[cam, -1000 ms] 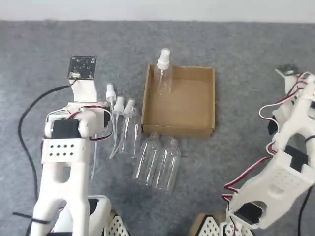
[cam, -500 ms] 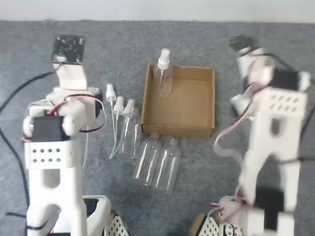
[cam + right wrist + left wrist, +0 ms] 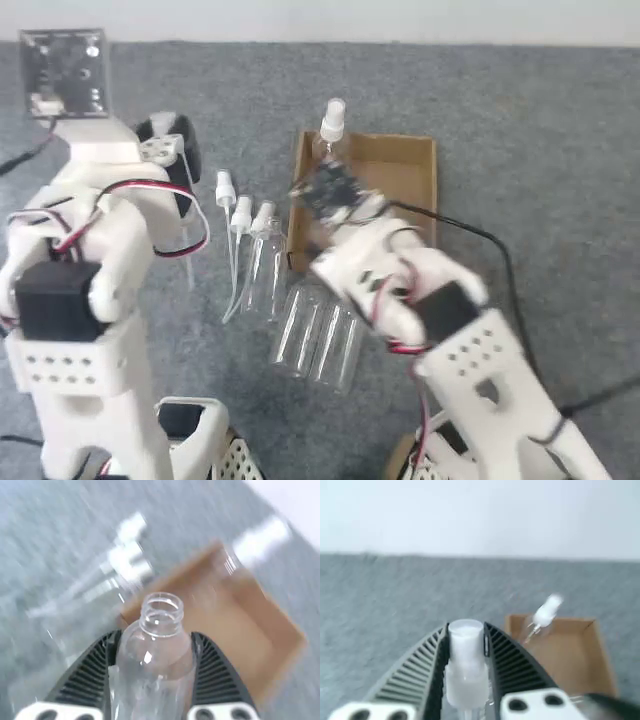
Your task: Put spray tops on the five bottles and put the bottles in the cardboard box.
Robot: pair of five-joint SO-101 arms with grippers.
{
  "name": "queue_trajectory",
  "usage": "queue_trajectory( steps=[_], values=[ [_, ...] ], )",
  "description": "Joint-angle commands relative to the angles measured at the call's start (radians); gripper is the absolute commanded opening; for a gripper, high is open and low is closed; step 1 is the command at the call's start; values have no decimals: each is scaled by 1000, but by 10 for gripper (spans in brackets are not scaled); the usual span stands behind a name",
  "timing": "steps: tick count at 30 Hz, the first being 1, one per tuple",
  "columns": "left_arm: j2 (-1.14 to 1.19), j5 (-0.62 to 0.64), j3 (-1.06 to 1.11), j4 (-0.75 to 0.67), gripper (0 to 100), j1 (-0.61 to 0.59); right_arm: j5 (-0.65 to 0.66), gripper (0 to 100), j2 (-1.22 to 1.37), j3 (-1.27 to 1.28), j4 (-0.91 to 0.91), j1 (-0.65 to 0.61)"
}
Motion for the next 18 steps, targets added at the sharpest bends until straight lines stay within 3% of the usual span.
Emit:
queue_trajectory(
  steps=[1,5,11,18],
  values=[
    [-29,107,-56,-80,12,-2,-28,6,84,26,-191,-90],
    [-29,216,-54,-160,12,-58,9,6,148,94,-288,-151],
    [-29,235,-35,-172,12,-58,144,6,102,118,-272,-160],
    [-28,318,25,-253,11,-55,-74,6,84,140,-400,-173]
  ],
)
